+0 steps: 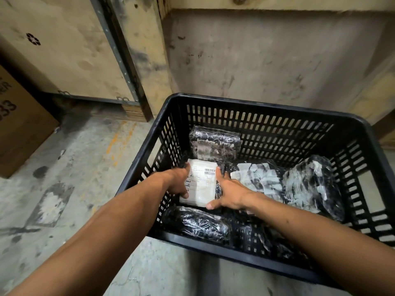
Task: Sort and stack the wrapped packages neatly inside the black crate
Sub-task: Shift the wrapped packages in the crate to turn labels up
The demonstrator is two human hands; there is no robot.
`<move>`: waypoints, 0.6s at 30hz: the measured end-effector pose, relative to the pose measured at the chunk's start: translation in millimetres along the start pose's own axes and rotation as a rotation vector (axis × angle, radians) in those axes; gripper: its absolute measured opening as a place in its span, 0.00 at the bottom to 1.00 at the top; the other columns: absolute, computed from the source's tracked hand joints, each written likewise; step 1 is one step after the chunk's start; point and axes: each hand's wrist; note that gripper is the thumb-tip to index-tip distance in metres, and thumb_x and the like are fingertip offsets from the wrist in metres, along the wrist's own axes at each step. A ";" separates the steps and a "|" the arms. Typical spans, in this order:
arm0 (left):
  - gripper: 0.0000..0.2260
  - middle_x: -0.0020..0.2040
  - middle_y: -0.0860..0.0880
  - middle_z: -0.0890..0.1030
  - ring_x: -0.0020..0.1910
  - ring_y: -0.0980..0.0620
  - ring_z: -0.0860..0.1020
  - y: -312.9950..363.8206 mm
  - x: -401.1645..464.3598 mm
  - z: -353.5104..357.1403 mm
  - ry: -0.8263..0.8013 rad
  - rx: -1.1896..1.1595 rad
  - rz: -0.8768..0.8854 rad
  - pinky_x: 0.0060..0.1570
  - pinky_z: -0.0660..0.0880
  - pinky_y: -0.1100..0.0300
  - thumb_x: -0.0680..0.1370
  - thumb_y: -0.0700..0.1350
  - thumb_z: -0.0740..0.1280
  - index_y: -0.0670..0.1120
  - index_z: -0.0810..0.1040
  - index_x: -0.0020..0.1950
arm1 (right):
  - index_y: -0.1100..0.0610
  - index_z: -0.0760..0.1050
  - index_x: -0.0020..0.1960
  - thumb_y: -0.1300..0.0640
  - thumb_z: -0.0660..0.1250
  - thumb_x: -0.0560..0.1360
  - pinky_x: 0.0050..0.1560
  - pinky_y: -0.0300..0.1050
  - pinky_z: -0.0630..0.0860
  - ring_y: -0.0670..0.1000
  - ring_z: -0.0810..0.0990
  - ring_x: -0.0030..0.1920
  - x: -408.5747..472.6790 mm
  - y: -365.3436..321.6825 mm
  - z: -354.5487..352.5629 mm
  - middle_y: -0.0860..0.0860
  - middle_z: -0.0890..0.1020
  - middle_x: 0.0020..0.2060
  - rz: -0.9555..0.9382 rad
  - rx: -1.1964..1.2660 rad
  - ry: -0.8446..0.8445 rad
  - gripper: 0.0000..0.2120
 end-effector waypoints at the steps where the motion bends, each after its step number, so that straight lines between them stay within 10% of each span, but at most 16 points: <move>1: 0.50 0.82 0.41 0.57 0.80 0.41 0.56 0.0 0.8 0.0 0.012 0.010 -0.003 0.77 0.54 0.50 0.77 0.46 0.74 0.42 0.36 0.81 | 0.49 0.26 0.79 0.46 0.77 0.72 0.80 0.56 0.47 0.59 0.45 0.81 -0.4 0.3 1.8 0.56 0.41 0.81 -0.002 -0.005 -0.004 0.63; 6: 0.49 0.81 0.41 0.60 0.79 0.41 0.59 -1.0 8.5 -0.8 0.032 0.043 -0.022 0.77 0.58 0.52 0.77 0.45 0.73 0.41 0.37 0.81 | 0.49 0.25 0.79 0.47 0.76 0.72 0.77 0.52 0.54 0.61 0.56 0.80 7.2 3.8 7.8 0.57 0.36 0.79 -0.024 0.001 -0.004 0.62; 14: 0.51 0.78 0.40 0.65 0.77 0.41 0.63 -1.5 9.2 -1.9 0.013 0.049 -0.047 0.75 0.61 0.53 0.76 0.47 0.75 0.41 0.39 0.82 | 0.46 0.28 0.79 0.45 0.77 0.70 0.78 0.55 0.48 0.59 0.46 0.81 6.4 7.4 8.1 0.55 0.41 0.81 -0.017 0.044 0.005 0.62; 18: 0.43 0.68 0.44 0.75 0.66 0.45 0.74 5.5 2.0 -3.4 0.072 0.049 -0.085 0.66 0.71 0.56 0.73 0.47 0.77 0.42 0.56 0.81 | 0.49 0.32 0.82 0.47 0.77 0.71 0.79 0.57 0.50 0.59 0.49 0.81 -4.7 -3.5 -2.7 0.55 0.46 0.82 0.004 0.030 0.000 0.60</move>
Point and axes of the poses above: each hand's wrist, its own x-axis towards the middle knuckle, its own z-axis out of the palm, y = z × x
